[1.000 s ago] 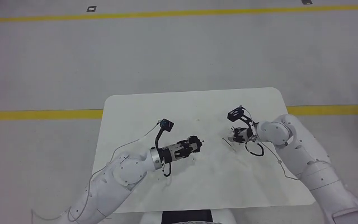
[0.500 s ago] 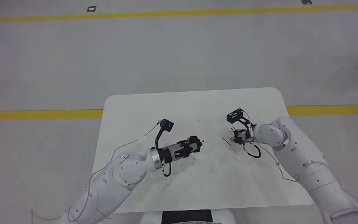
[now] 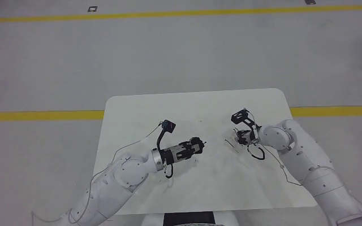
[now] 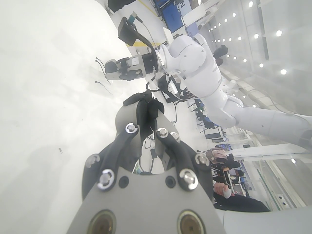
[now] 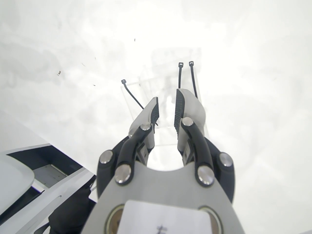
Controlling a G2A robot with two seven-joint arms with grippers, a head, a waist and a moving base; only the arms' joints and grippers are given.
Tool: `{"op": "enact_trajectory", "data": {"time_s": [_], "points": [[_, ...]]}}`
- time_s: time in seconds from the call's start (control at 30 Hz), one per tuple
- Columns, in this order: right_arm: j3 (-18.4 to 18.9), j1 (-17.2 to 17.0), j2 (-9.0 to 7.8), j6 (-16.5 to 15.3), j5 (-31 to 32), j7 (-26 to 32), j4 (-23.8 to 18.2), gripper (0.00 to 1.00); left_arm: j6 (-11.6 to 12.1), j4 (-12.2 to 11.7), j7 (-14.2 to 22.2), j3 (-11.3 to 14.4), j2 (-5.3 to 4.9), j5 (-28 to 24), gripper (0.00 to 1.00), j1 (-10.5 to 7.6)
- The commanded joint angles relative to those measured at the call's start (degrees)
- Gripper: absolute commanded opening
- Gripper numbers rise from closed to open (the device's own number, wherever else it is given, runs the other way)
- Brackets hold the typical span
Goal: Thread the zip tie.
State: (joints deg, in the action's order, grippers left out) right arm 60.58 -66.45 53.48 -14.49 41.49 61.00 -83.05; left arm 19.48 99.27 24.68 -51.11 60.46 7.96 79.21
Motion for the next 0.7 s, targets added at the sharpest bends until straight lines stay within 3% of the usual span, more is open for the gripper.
{"op": "enact_trajectory", "data": {"time_s": [0.0, 0.67], "points": [[-0.12, 0.05, 0.04, 0.11, 0.17, 0.0, 0.12, 0.15, 0.0, 0.0, 0.0, 0.0, 0.0, 0.0, 0.0, 0.0], [-1.48, 0.81, 0.63, 1.3, 1.85, -0.09, 1.69, 0.15, 0.0, 0.0, 0.0, 0.0, 0.0, 0.0, 0.0, 0.0]]}}
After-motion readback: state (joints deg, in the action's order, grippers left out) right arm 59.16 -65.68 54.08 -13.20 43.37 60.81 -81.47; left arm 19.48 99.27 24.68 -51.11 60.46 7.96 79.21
